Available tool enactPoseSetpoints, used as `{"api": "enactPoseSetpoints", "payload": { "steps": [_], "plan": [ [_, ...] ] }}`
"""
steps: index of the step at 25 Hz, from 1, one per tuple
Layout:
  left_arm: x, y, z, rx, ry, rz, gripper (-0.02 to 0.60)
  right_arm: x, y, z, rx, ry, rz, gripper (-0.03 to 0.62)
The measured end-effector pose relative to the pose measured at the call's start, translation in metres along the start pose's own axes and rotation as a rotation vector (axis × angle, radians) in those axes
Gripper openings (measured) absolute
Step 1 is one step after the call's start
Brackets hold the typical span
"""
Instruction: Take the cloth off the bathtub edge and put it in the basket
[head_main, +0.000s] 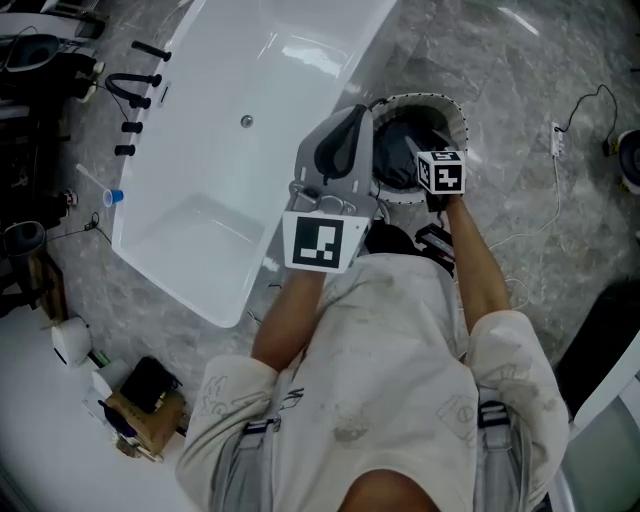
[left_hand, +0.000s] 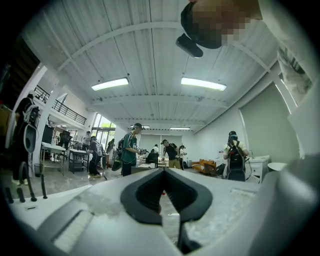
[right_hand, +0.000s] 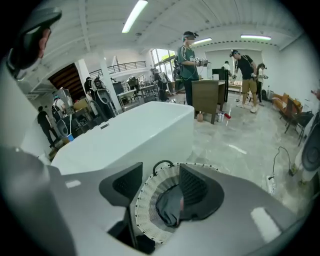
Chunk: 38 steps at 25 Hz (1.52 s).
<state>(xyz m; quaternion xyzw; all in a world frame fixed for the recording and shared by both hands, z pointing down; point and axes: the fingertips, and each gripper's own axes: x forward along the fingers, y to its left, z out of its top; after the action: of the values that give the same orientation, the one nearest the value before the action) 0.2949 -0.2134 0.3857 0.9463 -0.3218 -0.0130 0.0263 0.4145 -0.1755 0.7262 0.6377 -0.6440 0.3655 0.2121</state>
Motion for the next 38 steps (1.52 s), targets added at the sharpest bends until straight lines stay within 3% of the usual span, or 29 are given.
{"api": "enactPoseSetpoints", "payload": {
  "steps": [11, 25, 29, 34, 38],
  "plan": [
    [-0.038, 0.047, 0.029, 0.004, -0.048, 0.108, -0.003, -0.081, 0.062, 0.097, -0.103, -0.291, 0.008, 0.235],
    [-0.113, 0.106, 0.05, 0.037, -0.082, 0.272, -0.003, -0.225, 0.163, 0.248, -0.287, -0.779, 0.081, 0.235],
    [-0.155, 0.129, 0.069, 0.059, -0.112, 0.349, -0.003, -0.248, 0.209, 0.264, -0.34, -0.837, 0.125, 0.235],
    [-0.196, 0.159, 0.071, 0.086, -0.119, 0.459, -0.003, -0.233, 0.26, 0.271, -0.377, -0.837, 0.239, 0.235],
    [-0.237, 0.19, 0.072, 0.082, -0.125, 0.599, -0.003, -0.215, 0.313, 0.281, -0.408, -0.834, 0.362, 0.235]
  ]
}}
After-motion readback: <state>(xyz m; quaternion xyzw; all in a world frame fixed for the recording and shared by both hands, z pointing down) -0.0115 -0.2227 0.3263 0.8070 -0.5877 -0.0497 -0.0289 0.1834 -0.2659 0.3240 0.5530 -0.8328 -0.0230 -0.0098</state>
